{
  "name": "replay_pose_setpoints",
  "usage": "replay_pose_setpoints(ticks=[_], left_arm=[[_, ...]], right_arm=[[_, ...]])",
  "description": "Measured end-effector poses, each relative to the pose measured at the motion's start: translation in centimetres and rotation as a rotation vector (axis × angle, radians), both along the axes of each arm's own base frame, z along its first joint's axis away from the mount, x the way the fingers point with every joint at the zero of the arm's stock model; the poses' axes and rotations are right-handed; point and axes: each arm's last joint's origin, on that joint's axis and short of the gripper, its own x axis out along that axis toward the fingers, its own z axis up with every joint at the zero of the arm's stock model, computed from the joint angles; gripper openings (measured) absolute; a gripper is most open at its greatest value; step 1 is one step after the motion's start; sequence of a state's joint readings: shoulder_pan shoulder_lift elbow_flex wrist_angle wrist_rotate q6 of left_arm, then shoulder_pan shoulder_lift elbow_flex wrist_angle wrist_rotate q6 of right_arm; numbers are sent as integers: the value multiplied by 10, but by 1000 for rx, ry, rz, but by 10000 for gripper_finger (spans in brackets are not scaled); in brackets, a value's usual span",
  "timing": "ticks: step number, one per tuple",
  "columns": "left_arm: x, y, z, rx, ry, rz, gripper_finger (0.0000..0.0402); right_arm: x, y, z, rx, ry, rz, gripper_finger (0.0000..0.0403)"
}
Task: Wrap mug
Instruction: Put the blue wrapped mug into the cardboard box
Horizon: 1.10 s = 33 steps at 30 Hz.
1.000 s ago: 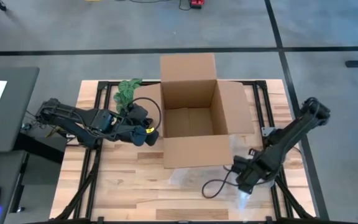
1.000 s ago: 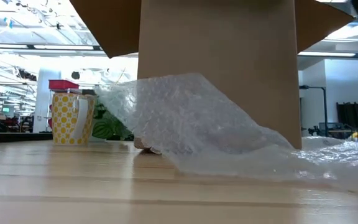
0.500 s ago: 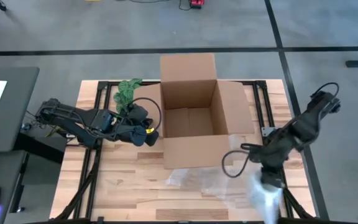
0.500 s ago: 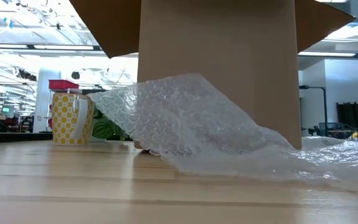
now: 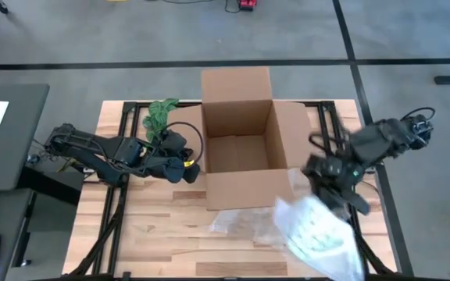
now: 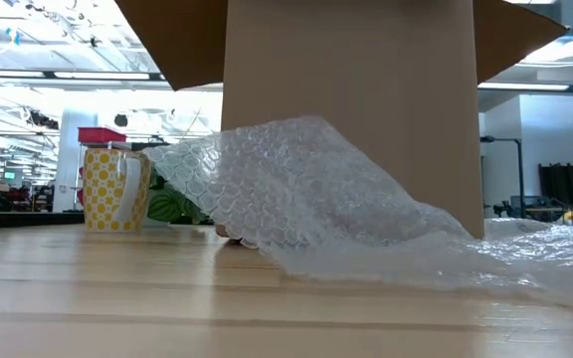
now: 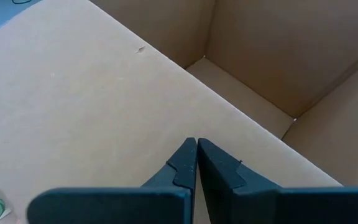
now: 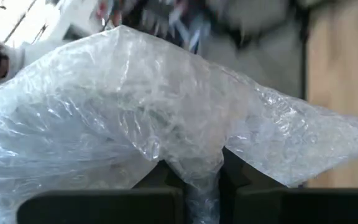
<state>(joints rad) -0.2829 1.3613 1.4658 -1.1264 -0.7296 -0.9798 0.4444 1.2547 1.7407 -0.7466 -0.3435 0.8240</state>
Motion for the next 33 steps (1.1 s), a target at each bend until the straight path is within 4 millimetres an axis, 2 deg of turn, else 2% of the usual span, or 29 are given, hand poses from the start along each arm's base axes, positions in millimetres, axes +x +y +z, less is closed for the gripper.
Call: replay_pose_setpoints(ticks=[4,8,12,15,22,27,33], left_arm=[[0,0,0,0,0,0,0],[0,0,0,0,0,0,0],[0,0,0,0,-1,0,0],[0,0,0,0,-1,0,0],[0,0,0,0,-2,0,0],[0,0,0,6,4,-7,0],[0,0,0,6,4,-9,0]], right_arm=[[28,-22,15,-145,-193,-197,16],[58,-54,20,-284,-209,-465,16],[78,-92,17,-377,-78,-688,16],[90,-117,8,-426,79,-759,16],[117,-160,-44,-597,574,-699,16],[137,-182,-79,-701,747,-584,16],[164,-204,-115,-711,817,-465,16]])
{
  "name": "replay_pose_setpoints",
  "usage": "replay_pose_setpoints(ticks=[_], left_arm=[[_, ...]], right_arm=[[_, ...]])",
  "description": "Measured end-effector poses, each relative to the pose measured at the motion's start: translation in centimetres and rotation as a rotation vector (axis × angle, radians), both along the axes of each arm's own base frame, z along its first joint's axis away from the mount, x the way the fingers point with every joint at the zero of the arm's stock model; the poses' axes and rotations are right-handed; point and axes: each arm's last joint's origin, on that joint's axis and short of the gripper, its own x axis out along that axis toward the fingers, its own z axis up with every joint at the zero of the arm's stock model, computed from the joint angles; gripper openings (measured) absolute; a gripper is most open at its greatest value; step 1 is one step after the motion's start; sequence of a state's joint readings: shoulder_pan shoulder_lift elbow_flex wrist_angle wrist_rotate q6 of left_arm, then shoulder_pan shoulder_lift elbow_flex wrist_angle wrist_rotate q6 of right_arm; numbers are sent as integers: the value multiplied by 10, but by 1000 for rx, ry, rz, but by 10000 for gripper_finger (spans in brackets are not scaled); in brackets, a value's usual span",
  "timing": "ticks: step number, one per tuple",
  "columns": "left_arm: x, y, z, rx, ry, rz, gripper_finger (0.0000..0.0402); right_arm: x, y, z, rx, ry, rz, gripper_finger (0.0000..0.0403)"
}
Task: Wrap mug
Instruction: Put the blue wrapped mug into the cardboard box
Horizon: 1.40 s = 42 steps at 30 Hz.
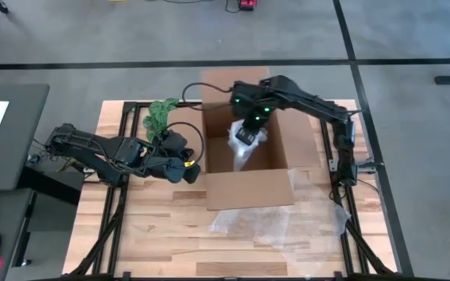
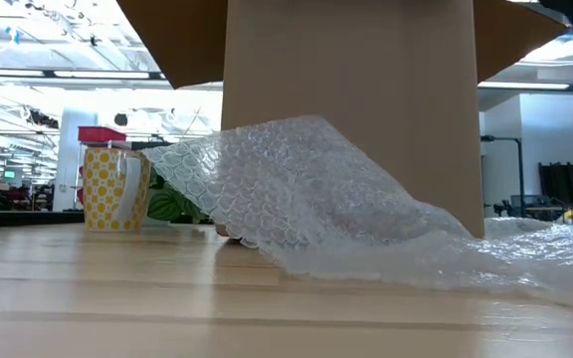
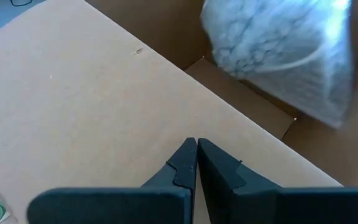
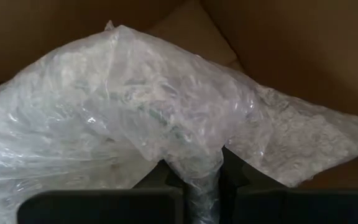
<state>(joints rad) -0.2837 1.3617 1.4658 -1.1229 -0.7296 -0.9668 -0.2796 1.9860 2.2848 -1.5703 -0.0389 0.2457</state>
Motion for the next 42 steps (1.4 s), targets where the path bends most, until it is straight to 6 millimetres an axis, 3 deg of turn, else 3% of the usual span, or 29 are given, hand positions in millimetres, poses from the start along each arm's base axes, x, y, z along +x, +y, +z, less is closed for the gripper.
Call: replay_pose_setpoints(ticks=[7,13,19,27,42], left_arm=[[0,-2,0,-1,-3,-7,0],[1,-3,1,-5,-17,-12,0],[1,-5,1,-7,-21,-17,0],[3,-6,3,-3,-40,-34,0],[6,-8,4,-19,-45,-95,0]], right_arm=[[25,-2,-34,37,83,53,16],[39,-4,-39,46,-2,-60,16],[46,-14,-39,18,-77,-164,16],[58,-17,-65,31,-107,-304,16],[63,-25,-110,69,-97,-465,34]])
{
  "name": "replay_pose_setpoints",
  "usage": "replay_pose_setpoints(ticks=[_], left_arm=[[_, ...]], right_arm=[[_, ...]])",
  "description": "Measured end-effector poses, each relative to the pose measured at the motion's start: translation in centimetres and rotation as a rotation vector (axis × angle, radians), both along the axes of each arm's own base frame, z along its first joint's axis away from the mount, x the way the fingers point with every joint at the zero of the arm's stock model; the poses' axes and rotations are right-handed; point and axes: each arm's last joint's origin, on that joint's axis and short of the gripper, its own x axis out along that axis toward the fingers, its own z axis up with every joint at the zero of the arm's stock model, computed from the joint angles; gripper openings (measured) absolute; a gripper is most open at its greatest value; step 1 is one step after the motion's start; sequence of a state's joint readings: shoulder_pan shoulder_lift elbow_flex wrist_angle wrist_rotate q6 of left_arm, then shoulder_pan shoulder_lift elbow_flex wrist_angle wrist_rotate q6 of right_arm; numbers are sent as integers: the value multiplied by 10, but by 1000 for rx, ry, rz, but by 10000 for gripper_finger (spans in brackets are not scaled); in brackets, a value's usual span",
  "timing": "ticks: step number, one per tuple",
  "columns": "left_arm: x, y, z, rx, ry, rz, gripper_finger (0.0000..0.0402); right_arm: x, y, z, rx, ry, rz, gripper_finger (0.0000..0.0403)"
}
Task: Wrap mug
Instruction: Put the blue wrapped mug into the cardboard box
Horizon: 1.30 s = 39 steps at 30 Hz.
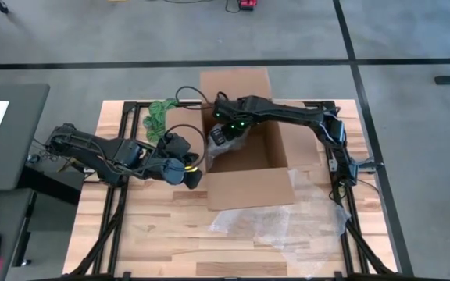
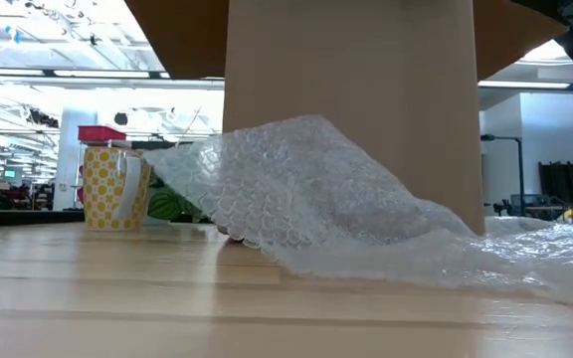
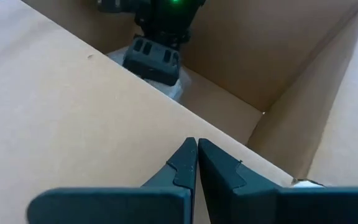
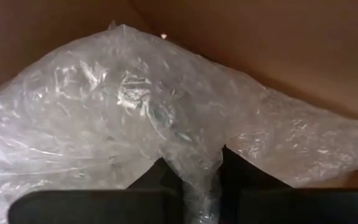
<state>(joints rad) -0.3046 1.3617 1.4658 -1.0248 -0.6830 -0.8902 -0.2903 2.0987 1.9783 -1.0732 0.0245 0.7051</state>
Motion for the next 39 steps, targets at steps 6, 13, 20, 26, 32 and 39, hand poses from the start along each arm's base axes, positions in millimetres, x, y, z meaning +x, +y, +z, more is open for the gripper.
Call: replay_pose_setpoints(ticks=[6,13,20,26,32,39], left_arm=[[0,-1,0,-3,1,-4,0],[0,-1,0,-2,3,-10,0],[0,-1,0,0,5,-13,0],[0,-1,0,0,5,-13,0],[0,-1,0,0,5,-14,0],[0,-1,0,0,5,-14,0]], right_arm=[[3,-1,-6,20,-29,-29,39],[4,-2,-4,-32,-41,-43,81],[7,-4,-3,-55,-71,-54,175],[7,-5,-3,-70,-66,-45,210],[5,-5,8,-99,-66,15,198],[-7,-6,28,-102,20,88,164]])
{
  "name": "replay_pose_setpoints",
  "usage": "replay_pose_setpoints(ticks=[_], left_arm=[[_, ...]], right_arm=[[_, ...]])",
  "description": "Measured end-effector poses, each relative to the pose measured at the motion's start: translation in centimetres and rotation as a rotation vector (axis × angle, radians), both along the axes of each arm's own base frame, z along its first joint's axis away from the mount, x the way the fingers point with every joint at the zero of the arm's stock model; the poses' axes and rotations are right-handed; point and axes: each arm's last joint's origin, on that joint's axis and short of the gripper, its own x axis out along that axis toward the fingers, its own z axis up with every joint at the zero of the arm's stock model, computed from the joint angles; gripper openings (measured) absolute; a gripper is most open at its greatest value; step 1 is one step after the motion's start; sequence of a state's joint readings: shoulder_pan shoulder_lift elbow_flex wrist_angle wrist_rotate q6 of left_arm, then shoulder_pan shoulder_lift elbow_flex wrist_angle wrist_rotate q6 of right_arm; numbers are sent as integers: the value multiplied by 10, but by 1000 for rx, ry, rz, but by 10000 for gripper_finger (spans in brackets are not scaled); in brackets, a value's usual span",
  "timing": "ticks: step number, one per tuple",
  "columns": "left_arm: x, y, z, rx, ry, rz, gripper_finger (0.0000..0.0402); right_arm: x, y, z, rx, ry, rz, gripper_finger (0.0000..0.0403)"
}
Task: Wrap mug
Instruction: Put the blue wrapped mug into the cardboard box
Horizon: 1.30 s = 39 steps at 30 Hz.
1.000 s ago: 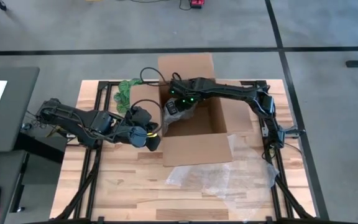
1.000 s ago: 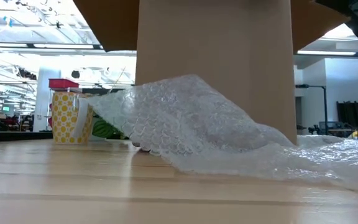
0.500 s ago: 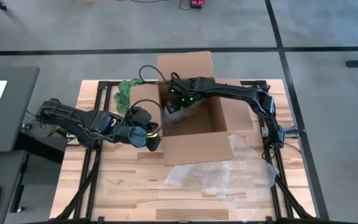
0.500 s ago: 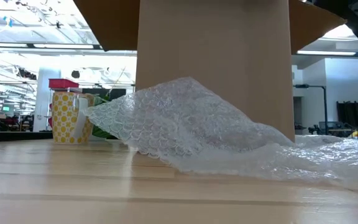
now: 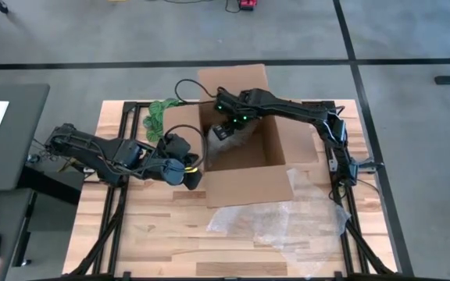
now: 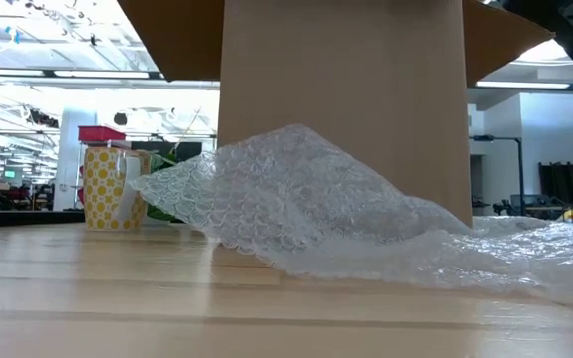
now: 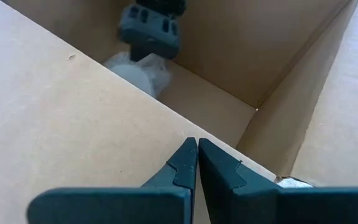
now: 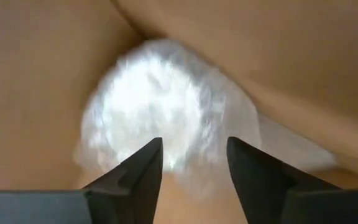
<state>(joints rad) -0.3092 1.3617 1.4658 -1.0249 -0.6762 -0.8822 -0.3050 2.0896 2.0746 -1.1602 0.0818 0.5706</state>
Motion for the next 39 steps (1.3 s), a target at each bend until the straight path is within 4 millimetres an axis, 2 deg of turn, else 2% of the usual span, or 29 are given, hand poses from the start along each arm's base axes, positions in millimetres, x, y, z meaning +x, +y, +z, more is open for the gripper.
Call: replay_pose_setpoints(ticks=[5,9,15,20,30,36,39], left_arm=[[0,0,0,0,1,0,0],[0,0,0,0,0,0,0],[0,0,0,0,0,0,0],[0,0,0,-1,-5,0,0],[0,-2,0,-3,-8,-4,0],[0,-3,0,-5,-8,-9,0],[0,-3,0,-5,-8,-9,0]], right_arm=[[-12,5,-7,26,152,65,145],[-11,11,-27,48,214,89,130],[-5,17,-58,77,190,72,109],[2,15,-74,75,95,7,102],[12,12,-74,36,-15,38,101],[3,17,-65,28,43,102,101],[-6,19,-52,15,52,121,101]])
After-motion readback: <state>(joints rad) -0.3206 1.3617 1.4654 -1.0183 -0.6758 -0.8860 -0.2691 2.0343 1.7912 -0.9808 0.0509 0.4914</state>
